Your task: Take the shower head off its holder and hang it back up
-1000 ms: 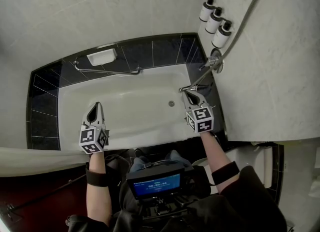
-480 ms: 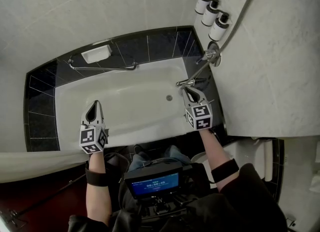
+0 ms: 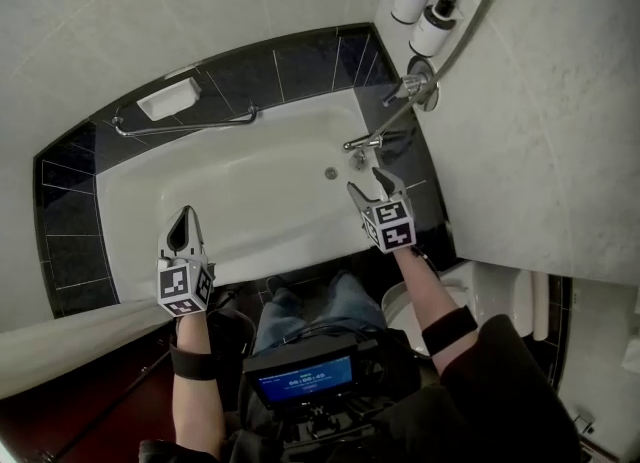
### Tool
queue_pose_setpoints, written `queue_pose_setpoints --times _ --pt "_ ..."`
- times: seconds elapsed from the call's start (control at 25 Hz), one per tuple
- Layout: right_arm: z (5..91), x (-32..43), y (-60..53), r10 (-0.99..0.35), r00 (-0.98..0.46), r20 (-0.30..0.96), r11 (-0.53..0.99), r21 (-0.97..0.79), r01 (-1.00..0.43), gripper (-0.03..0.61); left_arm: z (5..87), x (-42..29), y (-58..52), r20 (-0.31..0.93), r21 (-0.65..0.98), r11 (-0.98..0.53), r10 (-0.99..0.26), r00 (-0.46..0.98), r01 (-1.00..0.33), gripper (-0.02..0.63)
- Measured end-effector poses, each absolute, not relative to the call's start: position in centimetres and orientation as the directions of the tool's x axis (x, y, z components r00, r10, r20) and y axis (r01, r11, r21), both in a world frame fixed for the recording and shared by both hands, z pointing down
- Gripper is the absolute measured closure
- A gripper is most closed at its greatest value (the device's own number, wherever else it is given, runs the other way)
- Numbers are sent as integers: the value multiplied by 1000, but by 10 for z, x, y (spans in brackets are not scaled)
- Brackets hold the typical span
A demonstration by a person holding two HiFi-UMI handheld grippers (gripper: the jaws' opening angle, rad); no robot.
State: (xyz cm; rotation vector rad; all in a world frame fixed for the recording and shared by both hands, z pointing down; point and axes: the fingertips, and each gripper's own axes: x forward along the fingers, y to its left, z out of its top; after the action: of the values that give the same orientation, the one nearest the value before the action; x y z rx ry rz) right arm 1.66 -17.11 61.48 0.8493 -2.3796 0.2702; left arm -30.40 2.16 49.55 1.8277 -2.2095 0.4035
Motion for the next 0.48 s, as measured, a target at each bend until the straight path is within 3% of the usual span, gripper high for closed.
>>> queue_pose_setpoints --times 0.08,0.48 --pt "644 21 -177 -495 -603 626 779 11 -627 255 507 -297 13 373 -58 151 -914 -162 -987 614" --pt "798 41 -213 -437 -479 762 752 18 -658 253 580 -270 -34 409 -79 52 -909 -80 -995 614"
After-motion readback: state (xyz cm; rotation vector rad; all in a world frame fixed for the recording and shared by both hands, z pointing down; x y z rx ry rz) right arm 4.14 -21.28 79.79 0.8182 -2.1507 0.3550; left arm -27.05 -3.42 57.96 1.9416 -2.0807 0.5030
